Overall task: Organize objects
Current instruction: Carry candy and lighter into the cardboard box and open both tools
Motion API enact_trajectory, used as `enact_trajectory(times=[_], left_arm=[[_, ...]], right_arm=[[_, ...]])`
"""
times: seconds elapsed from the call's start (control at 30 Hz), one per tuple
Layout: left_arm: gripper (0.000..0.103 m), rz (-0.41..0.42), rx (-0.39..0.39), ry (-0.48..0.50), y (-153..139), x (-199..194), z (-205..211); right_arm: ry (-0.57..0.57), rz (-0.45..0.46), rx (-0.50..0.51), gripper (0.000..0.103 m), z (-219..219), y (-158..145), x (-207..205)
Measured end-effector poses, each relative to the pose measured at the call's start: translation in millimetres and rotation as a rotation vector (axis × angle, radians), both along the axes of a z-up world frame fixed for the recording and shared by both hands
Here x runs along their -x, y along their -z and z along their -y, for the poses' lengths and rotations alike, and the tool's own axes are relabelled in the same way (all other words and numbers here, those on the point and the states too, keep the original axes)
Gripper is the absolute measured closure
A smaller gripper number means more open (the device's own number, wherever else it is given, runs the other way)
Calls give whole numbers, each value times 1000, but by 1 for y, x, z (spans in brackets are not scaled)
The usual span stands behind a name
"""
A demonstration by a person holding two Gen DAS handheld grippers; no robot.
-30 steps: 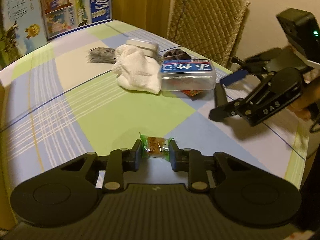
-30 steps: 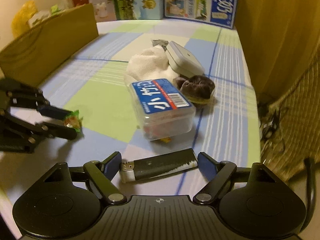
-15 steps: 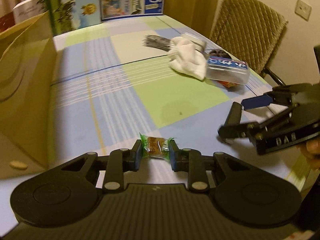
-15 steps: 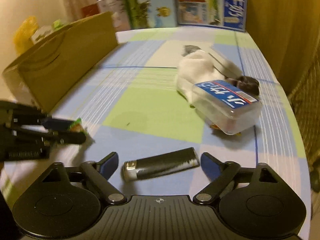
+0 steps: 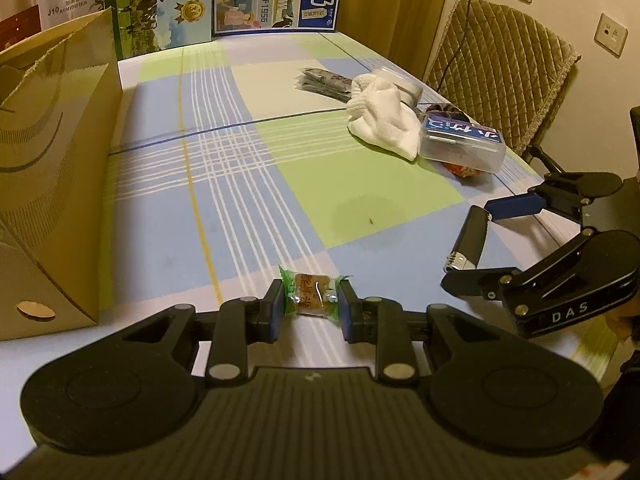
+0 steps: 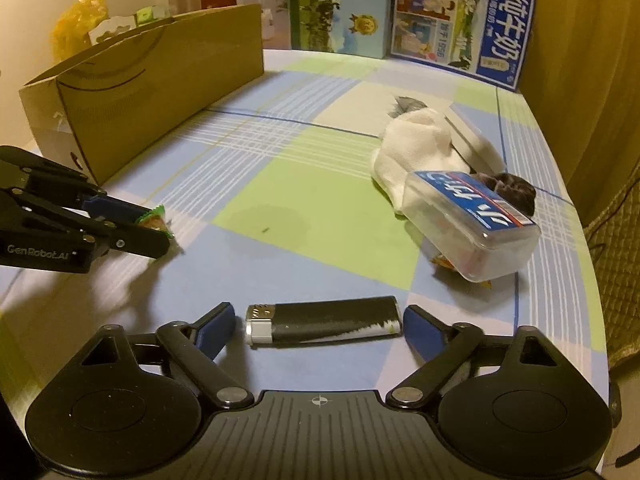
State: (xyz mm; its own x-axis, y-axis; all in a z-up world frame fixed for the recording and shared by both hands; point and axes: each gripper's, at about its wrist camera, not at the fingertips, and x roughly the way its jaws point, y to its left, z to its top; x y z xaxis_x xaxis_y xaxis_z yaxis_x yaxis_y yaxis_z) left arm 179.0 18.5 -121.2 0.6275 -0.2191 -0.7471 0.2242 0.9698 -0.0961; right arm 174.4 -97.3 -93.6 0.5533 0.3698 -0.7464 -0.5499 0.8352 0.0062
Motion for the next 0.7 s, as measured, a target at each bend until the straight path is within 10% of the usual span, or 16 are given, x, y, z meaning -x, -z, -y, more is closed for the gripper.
enact_trajectory(times=[0.7], left_arm=[[80, 90, 1, -52, -47, 8, -7]], right_arm=[[269, 37, -122, 24, -1, -61, 10]])
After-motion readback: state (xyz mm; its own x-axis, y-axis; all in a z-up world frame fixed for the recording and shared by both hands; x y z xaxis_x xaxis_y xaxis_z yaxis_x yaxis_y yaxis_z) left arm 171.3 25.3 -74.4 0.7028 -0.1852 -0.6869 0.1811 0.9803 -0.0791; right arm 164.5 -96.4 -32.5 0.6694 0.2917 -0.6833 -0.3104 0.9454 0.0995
